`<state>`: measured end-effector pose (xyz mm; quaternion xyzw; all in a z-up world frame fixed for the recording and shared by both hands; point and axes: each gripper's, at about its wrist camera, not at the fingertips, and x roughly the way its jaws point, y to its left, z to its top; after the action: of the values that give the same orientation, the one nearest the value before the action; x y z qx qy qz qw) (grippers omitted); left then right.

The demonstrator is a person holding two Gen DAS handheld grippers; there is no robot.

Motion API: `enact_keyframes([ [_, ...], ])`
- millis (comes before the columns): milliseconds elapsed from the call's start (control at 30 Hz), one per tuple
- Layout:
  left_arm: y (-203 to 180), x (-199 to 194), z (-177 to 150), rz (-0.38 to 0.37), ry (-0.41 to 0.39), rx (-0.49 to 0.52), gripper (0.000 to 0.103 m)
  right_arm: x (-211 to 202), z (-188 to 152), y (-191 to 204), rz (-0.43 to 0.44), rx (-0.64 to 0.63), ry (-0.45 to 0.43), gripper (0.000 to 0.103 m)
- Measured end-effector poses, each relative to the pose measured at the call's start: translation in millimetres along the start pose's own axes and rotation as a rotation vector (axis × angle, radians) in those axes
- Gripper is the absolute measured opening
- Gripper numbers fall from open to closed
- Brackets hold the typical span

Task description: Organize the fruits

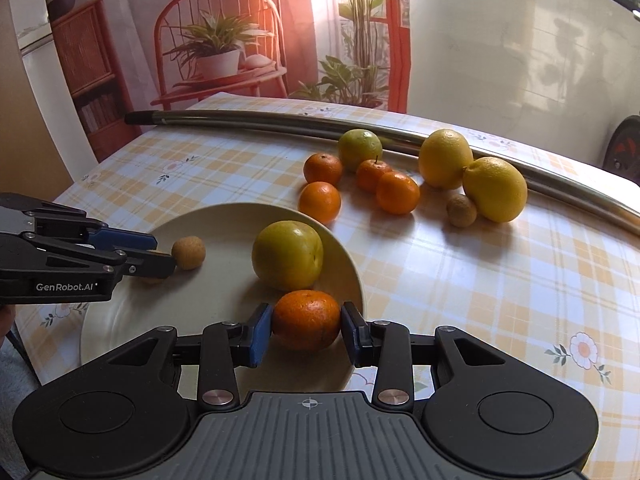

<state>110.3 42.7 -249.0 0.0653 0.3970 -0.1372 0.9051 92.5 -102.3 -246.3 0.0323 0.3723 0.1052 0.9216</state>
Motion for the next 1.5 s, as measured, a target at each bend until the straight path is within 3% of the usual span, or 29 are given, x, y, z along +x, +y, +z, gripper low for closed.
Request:
enact_keyframes([
  [733, -3.1, 11.2, 4.5, -0.003, -0.062, 0.039, 0.028, 30.3, 20.3, 3.6, 0.017, -0.009, -0.068, 0.035],
  [1200, 3.9, 1.9, -0.1, -0.029, -0.099, -0.038, 0.028, 28.2, 11.6, 3.3, 0.021, 0.024, -0.085, 0.036],
  [1500, 5.7, -11.2, -1.7, -0.019, -0.166, -0.115, 0.028, 6.3, 0.2, -2.6, -0.003, 0.077, -0.178, 0.038],
])
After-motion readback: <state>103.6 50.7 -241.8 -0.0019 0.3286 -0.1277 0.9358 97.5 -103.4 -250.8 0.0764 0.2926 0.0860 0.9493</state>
